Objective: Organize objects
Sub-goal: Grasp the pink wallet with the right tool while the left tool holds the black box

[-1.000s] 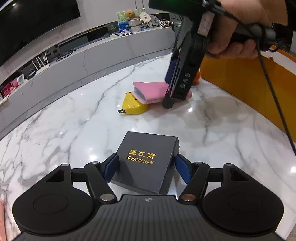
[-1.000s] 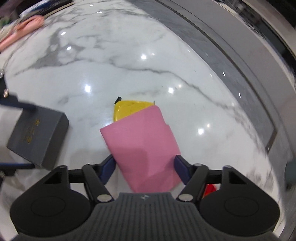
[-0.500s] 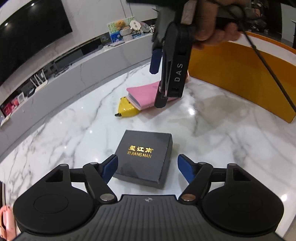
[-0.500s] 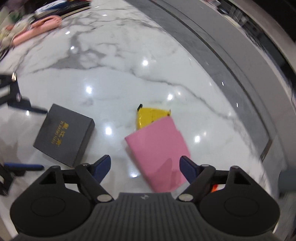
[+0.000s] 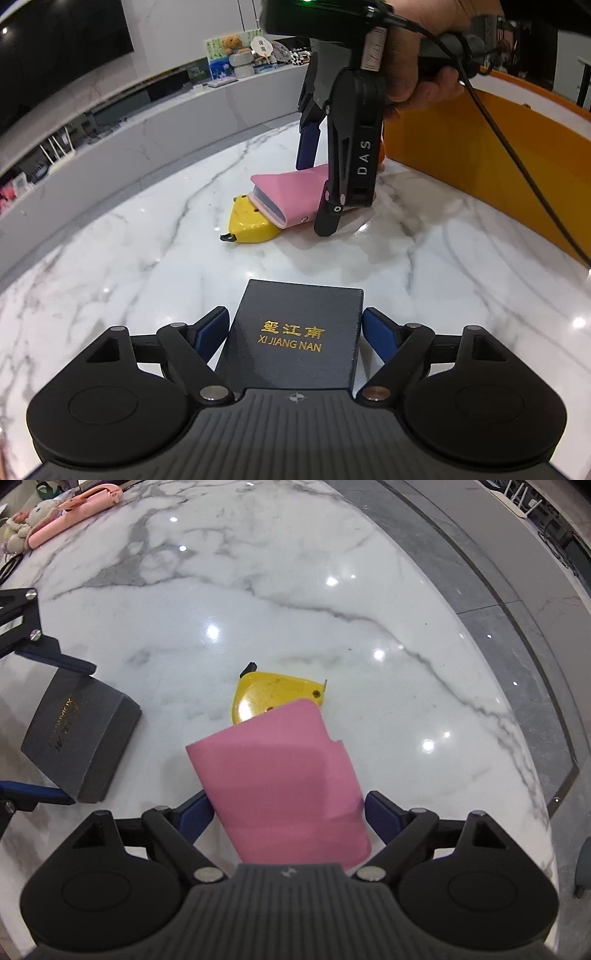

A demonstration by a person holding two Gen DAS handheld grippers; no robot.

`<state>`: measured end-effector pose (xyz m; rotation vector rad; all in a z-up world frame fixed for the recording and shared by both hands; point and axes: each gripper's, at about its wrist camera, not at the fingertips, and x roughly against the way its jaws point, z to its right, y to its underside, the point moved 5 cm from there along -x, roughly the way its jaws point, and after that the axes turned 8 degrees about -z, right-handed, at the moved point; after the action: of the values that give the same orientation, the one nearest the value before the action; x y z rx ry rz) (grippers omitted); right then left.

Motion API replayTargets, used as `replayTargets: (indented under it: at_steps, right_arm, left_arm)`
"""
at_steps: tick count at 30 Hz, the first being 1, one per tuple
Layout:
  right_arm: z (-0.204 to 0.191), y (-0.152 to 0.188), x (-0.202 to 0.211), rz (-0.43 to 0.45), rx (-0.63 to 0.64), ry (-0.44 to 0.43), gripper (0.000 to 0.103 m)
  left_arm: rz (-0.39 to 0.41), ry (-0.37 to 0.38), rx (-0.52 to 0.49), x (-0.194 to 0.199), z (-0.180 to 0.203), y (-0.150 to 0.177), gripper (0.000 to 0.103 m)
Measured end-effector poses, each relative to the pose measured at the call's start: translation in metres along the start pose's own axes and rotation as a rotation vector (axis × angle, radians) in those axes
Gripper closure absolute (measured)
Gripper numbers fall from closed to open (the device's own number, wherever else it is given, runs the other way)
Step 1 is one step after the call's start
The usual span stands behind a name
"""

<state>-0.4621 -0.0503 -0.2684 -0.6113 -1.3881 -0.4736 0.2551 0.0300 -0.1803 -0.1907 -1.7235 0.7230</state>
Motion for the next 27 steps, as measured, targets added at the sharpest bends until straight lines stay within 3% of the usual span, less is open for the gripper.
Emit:
replayTargets:
  at_steps: [9, 17, 21, 27]
  right_arm:
    - [-0.004, 0.005, -0.006, 0.003, -0.040, -0.030, 0.018]
    - [-0.021, 0.015, -0.007, -0.058, -0.111, -0.029, 0.019]
    - [-0.029, 0.025, -0.006, -0.099, -0.267, -0.038, 0.019]
    - [-0.052, 0.054, -0.005, -0.158, -0.489, -0.027, 0.019]
  left_arm:
    - [-0.006, 0.031, 0.068, -0.006, -0.005, -0.001, 0.012]
    - [-0.021, 0.029, 0.133, 0.005, 0.003, 0.008, 0.012]
    - [-0.033, 0.002, 0.118, 0.012, 0.015, 0.017, 0.012]
    - [-0.035, 0.025, 0.142, 0.027, 0.022, 0.034, 0.012]
